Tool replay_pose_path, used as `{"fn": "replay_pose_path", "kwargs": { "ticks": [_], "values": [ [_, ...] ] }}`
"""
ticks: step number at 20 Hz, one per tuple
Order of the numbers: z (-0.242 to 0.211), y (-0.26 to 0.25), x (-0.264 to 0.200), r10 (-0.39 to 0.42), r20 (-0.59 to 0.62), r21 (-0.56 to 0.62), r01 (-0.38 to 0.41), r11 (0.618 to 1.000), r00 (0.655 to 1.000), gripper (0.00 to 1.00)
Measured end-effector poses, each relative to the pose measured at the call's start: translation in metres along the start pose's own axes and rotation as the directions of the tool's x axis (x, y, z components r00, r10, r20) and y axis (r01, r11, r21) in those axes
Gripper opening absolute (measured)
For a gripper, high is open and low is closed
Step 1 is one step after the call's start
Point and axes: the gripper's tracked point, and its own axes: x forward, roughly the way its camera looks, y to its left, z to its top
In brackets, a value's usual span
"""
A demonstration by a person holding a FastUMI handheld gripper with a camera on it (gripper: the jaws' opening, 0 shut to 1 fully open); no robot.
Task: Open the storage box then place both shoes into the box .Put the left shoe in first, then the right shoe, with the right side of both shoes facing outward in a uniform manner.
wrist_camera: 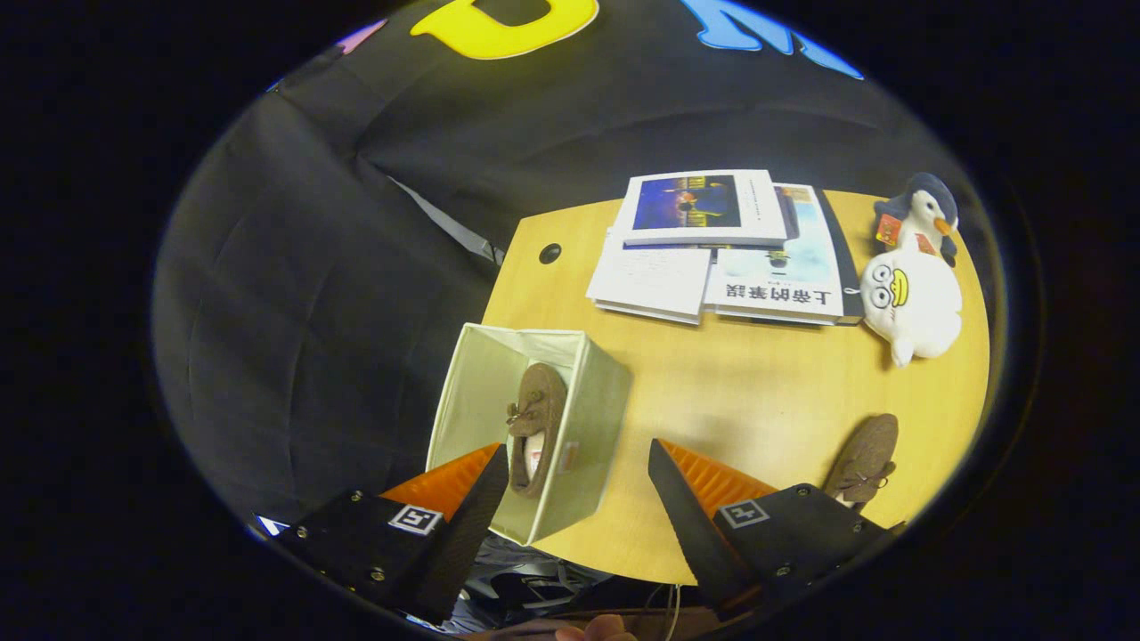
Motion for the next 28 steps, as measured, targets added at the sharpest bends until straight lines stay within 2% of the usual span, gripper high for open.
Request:
{"fn": "replay_pose_path", "kwargs": {
  "ticks": [9, 15, 17, 21, 24, 28],
  "values": [
    [-0.026, -0.088, -0.042, 0.004, 0.052, 0.155, -0.012, 0.988, 0.999, 0.97],
    [-0.048, -0.153, -0.047, -0.020, 0.091, 0.235, -0.002, 0.972, 0.996, 0.97],
    [-0.060, -0.180, -0.048, -0.066, 0.084, 0.238, 0.044, 0.970, 0.994, 0.97],
    [-0.091, -0.237, -0.047, -0.205, 0.026, 0.213, 0.195, 0.957, 0.978, 0.97],
    [-0.113, -0.255, -0.045, -0.227, -0.023, 0.234, 0.226, 0.946, 0.974, 0.97],
    [-0.134, -0.279, -0.036, -0.273, -0.076, 0.204, 0.283, 0.937, 0.959, 0.97]
  ]
}}
